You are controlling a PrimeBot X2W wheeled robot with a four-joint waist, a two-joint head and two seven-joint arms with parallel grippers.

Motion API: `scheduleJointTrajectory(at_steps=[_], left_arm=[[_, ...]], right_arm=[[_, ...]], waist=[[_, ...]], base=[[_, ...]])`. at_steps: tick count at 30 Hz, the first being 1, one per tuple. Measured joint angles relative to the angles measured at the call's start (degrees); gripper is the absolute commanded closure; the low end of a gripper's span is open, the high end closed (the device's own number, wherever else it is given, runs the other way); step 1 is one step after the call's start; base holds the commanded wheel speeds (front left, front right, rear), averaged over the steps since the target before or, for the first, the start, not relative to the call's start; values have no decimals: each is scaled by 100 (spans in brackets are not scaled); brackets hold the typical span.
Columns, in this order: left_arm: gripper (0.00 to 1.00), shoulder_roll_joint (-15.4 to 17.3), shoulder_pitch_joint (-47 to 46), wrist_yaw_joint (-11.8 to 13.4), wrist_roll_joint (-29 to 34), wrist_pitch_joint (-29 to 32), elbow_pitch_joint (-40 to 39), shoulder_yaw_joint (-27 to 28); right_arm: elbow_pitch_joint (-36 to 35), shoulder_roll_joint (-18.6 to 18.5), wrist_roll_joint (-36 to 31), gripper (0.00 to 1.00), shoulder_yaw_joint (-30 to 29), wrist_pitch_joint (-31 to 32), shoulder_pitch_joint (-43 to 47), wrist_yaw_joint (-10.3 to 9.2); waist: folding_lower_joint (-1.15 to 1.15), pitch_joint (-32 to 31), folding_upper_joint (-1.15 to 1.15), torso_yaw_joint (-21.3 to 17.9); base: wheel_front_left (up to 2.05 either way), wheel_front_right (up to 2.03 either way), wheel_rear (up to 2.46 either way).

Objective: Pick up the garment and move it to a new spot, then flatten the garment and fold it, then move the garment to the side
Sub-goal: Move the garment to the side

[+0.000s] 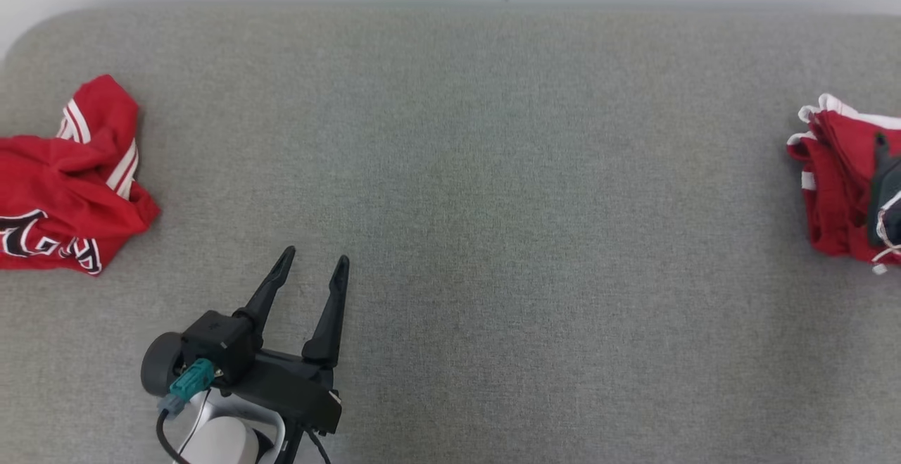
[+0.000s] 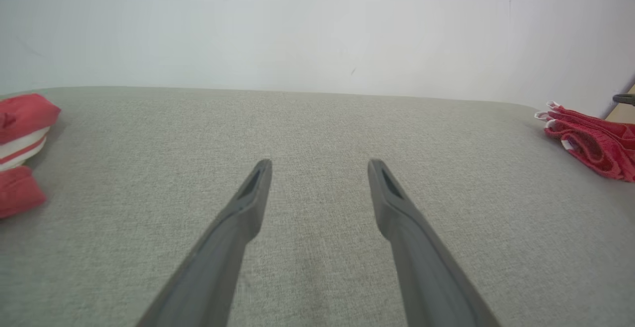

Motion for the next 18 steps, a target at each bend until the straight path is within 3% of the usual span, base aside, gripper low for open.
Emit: scheduleJointTrajectory(at_steps=[11,18], left_arm=[[0,-103,182,274,-324,34,402,320],[0,-31,391,381,-349,135,550,335]], right_arm=[[-556,850,377,0,-367,-1396,1014,0],[-1268,1433,694,0,-434,-1924,1948,0]], waist=[[-1,-673,0,100],[-1,-1141,-1,200]], base=[[0,0,0],[0,0,0]])
